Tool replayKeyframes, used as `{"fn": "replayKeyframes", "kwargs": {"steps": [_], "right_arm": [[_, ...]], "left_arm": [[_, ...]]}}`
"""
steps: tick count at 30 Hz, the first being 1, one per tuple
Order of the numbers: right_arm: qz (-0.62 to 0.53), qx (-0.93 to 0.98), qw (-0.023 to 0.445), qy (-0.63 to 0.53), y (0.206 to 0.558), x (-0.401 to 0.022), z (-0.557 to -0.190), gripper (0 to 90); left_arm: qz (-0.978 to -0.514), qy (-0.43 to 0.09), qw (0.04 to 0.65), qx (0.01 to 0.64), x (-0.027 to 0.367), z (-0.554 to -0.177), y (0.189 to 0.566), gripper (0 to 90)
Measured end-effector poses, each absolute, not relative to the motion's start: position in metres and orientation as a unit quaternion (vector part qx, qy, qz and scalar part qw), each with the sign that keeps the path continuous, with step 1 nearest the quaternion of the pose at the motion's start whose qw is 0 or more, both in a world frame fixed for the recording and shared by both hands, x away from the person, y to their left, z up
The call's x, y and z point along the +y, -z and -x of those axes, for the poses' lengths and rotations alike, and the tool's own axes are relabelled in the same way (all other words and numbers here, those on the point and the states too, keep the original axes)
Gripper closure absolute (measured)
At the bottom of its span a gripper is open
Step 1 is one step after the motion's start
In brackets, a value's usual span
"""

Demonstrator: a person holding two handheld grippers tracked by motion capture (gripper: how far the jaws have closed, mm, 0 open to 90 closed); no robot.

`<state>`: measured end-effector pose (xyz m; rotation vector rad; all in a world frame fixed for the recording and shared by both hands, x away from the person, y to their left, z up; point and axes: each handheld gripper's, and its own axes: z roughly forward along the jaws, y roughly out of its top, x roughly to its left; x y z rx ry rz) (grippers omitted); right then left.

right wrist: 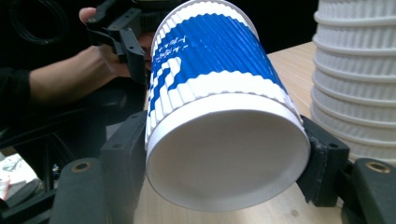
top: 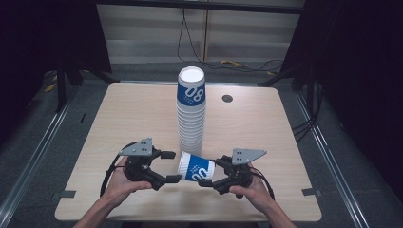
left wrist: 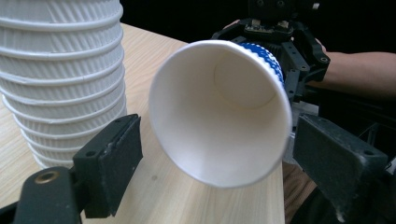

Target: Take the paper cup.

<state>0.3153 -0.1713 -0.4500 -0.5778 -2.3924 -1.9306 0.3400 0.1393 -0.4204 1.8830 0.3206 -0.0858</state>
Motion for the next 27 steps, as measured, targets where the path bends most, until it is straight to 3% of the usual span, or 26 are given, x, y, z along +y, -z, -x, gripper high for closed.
{"fn": "replayKeyframes", "kwargs": {"steps": [8, 13, 20, 27], "right_arm": [[0.170, -0.763, 0.021, 0.624, 0.448, -0.169, -0.313, 29.6], [0.165, -0.762, 0.024, 0.626, 0.447, -0.166, -0.313, 29.7], [0.164, -0.759, 0.026, 0.629, 0.446, -0.166, -0.313, 29.7], [0.163, -0.757, 0.035, 0.632, 0.445, -0.163, -0.312, 29.6]], "left_arm": [[-0.804, 0.049, 0.580, 0.123, 0.133, -0.340, 0.424, 14.5], [-0.806, 0.052, 0.577, 0.124, 0.126, -0.340, 0.430, 4.5], [-0.792, 0.074, 0.596, 0.108, 0.123, -0.340, 0.432, 12.4], [-0.785, 0.084, 0.606, 0.102, 0.121, -0.341, 0.432, 11.7]]}}
